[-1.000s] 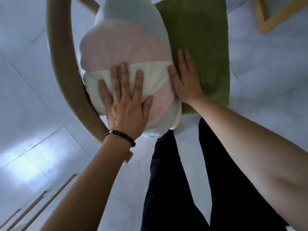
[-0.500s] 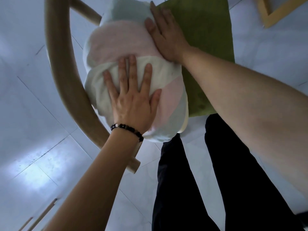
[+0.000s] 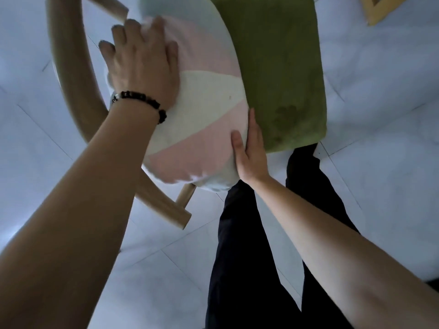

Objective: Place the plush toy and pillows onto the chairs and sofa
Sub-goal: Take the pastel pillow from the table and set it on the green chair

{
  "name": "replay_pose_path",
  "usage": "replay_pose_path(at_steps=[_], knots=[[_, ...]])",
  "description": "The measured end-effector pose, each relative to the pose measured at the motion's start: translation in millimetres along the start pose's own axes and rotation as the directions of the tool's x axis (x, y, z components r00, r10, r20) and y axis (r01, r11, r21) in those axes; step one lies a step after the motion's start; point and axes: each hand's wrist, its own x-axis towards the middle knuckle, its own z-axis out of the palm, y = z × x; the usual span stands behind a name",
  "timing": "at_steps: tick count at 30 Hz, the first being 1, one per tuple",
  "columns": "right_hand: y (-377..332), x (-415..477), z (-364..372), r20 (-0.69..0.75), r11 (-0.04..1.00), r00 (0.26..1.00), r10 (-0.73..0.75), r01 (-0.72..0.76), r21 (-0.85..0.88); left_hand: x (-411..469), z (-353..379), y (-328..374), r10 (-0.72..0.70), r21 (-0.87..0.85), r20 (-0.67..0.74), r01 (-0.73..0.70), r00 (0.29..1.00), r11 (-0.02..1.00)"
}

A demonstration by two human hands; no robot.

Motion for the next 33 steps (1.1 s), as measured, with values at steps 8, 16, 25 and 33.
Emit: replay_pose_path(at_steps=[8,16,25,33], knots=[[10,-26,-5,-0.061,0.970,0.980,-0.190,0.177,-0.168,-3,-5,7,0.073,0.004,-0.046,-0.073,0.996,0.997],[35,-42,-8,0.212,0.806,0.938,-0.273,0.343,-0.481,-4,18,12,0.167,0.035,0.103,-0.171,0.981,0.985],[-117,-86,-116,0.142,0.835,0.951,-0.274,0.309,-0.455,-158,-98,-11,-0.128,-0.631,0.104,0.165,0.986,0.758],[-252,-194,-209,0.167,0.838,0.887,-0.430,0.461,-0.291,-356,-199,-34,-0.538,-0.930,0.130,0.291,0.833,0.226]])
